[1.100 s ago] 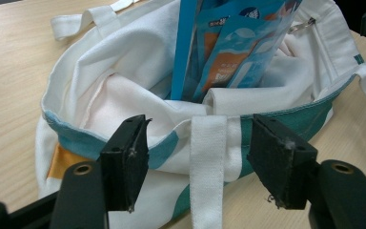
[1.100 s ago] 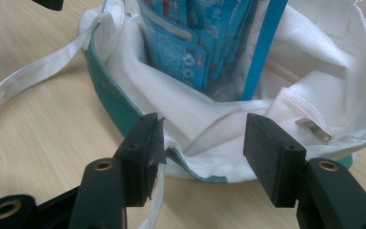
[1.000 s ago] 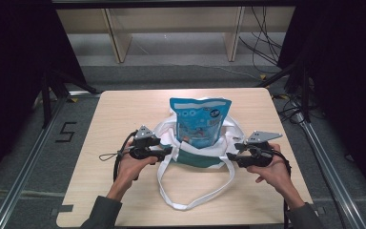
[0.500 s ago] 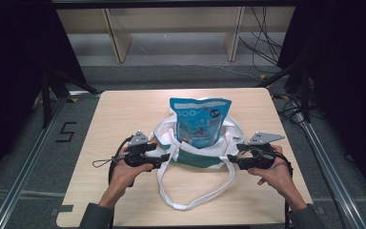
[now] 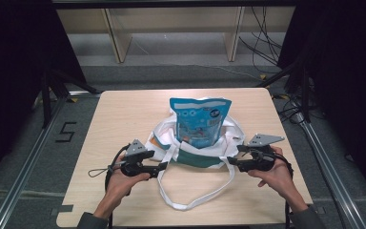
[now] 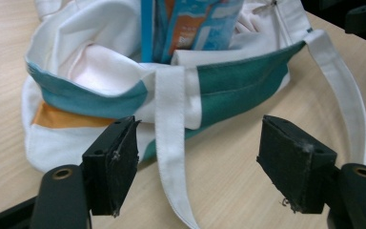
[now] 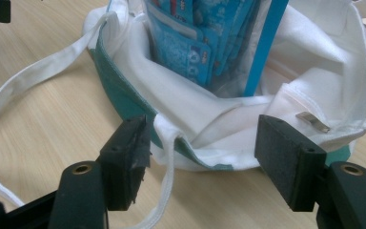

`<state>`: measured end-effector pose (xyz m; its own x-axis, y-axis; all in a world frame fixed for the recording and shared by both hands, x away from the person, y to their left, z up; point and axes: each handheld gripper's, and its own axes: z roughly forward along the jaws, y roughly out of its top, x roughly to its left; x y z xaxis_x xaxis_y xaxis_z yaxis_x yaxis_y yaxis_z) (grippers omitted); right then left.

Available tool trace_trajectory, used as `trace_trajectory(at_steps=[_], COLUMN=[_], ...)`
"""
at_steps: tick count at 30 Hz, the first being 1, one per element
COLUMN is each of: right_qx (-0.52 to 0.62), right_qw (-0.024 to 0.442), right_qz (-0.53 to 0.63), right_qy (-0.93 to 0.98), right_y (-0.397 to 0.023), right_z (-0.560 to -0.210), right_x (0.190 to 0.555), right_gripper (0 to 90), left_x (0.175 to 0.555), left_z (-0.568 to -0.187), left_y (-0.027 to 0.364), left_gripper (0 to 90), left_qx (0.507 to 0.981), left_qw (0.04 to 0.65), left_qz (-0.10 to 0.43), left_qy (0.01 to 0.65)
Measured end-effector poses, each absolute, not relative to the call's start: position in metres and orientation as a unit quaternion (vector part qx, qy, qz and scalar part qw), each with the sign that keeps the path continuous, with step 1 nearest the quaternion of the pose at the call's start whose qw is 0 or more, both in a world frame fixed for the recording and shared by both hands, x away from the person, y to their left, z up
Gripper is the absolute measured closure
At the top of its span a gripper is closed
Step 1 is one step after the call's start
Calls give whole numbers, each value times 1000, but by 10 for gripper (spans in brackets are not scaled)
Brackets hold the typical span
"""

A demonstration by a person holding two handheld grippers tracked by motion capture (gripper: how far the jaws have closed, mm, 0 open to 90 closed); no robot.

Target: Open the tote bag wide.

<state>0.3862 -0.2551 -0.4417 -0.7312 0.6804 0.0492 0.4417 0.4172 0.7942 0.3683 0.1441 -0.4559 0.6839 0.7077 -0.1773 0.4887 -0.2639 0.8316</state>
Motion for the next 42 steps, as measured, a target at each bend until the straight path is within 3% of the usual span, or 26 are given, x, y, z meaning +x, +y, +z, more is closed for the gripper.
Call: trace_trajectory(at_steps=[10,25,42], right_qx=[337,332,336], right_qw=[137,157,136], right_qz=[412,403,405], right_qy=[835,838,839], right_y=[-253,-257,-262], right_z=[-442,-448,-468], right_x=[376,356,323], right_gripper=[350,331,311], left_x=[349,331,308], left_z=[-466,-480,-492], left_y=[147,156,167], left_gripper=[287,274,262], left_qx=[782,789,778], left_qw=[476,469,484], left_qz=[140,135,137], left_qy=[378,373,377])
